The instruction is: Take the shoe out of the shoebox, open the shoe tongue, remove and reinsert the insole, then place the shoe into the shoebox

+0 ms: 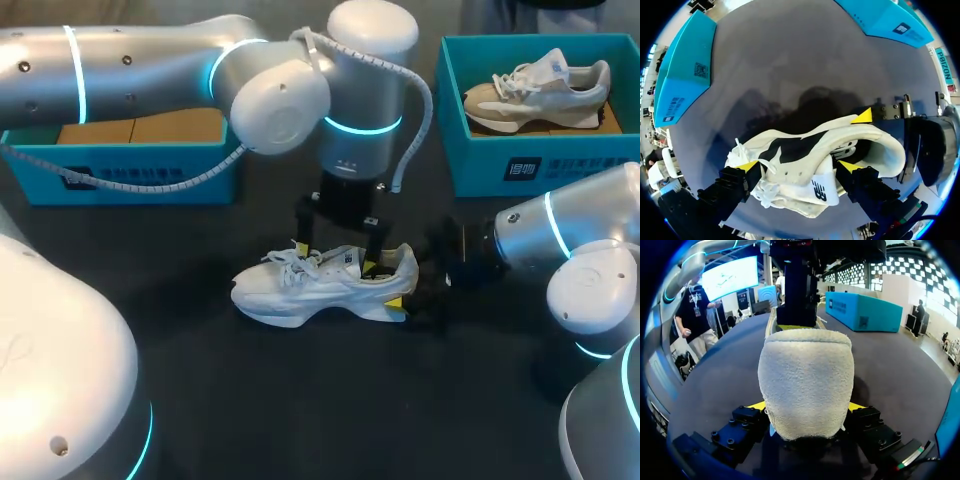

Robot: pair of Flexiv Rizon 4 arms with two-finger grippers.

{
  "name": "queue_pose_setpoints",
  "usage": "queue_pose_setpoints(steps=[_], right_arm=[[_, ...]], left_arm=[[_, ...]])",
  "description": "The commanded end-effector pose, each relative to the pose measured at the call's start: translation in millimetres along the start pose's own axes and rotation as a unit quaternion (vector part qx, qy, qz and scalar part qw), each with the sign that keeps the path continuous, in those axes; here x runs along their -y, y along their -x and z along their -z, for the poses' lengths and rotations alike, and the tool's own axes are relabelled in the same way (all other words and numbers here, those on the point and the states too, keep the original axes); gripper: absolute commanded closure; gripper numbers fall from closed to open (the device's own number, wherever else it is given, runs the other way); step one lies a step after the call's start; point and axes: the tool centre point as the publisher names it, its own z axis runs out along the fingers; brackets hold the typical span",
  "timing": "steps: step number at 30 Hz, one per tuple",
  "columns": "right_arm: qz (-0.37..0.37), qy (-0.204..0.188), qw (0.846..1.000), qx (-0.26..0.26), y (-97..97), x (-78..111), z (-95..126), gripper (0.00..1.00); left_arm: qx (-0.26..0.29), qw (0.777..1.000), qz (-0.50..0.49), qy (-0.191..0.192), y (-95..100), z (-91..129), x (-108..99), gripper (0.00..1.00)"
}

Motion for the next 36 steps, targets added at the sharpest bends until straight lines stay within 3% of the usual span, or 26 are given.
queue_pose_setpoints(steps=[1, 13, 21, 22, 26, 31, 35, 36], right_arm=[[0.000, -0.001, 1.000, 0.001, 2.4, 3.2, 0, 1.00], [0.000, -0.001, 1.000, 0.001, 2.4, 3.2, 0, 1.00], [0.000, -0.001, 1.000, 0.001, 2.4, 3.2, 0, 1.00], [0.000, -0.001, 1.000, 0.001, 2.4, 3.2, 0, 1.00], [0.000, -0.001, 1.000, 0.001, 2.4, 3.2, 0, 1.00], [0.000, -0.001, 1.000, 0.001, 2.4, 3.2, 0, 1.00], [0.000, -0.001, 1.000, 0.001, 2.4, 3.2, 0, 1.00], [0.000, -0.001, 1.000, 0.001, 2.4, 3.2, 0, 1.00]], left_arm=[[0.003, 1.000, 0.013, 0.001, 2.6, -2, -3, 0.00], [-0.004, 0.997, 0.079, -0.010, 30.2, 8, -21, 0.00], [-0.018, 0.995, 0.102, -0.010, 36.7, 13, -28, 0.03], [-0.020, 0.994, 0.103, -0.010, 37.0, 13, -29, 0.16], [-0.032, 0.995, 0.099, -0.008, 35.7, 15, -28, 0.45], [-0.047, 0.994, 0.096, -0.003, 31.4, 16, -25, 0.69], [-0.065, 0.994, 0.087, 0.001, 28.5, 19, -25, 1.00], [-0.068, 0.994, 0.086, 0.001, 29.0, 20, -25, 1.00]])
